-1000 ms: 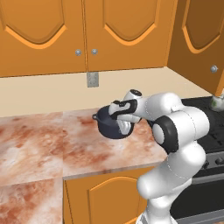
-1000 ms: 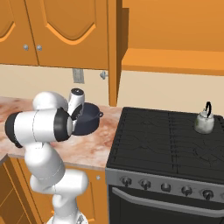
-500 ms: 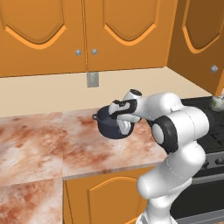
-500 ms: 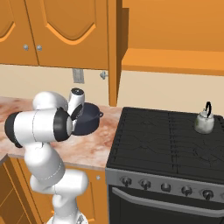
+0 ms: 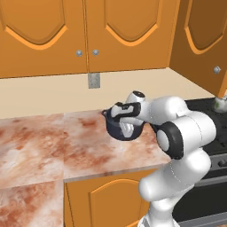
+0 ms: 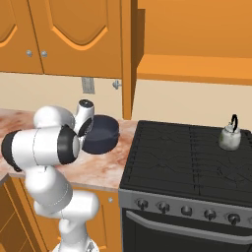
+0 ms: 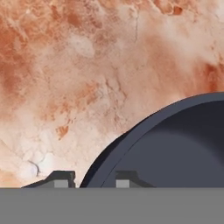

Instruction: Pick the kettle from the cabinet and place it on a stove burner. Then pick the pot from the counter and place it on another stove burner. Finally, turn both burners on.

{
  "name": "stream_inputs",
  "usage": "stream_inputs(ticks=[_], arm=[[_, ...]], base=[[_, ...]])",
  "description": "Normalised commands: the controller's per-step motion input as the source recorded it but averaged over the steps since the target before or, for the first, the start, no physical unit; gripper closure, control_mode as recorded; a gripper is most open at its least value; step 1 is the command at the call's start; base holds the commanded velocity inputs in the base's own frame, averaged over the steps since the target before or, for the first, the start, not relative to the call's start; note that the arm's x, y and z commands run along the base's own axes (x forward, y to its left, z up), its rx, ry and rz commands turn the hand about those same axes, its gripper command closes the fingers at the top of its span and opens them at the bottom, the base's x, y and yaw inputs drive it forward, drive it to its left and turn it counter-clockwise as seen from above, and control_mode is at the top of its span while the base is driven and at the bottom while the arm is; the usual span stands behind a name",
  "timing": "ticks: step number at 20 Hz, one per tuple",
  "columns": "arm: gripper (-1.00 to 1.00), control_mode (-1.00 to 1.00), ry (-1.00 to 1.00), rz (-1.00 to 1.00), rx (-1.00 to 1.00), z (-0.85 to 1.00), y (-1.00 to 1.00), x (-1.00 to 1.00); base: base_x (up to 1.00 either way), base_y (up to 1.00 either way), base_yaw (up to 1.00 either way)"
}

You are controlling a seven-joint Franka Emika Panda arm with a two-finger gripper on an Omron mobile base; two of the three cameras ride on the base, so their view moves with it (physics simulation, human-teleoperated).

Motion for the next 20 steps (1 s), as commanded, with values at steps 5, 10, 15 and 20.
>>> stream_inputs(ticks=[5,10,15,20], arm=[[1.00,-1.00,0.00,0.00,0.00,0.03,0.00,-0.23],[1.00,-1.00,0.00,0.00,-0.02,0.16,0.00,-0.28],[1.00,-1.00,0.00,0.00,-0.04,0.23,0.00,-0.33],[1.00,-1.00,0.00,-0.01,-0.05,0.22,0.00,-0.34]], base=[[0.00,0.00,0.00],[0.00,0.00,0.00],[0.00,0.00,0.00],[0.00,0.00,0.00]])
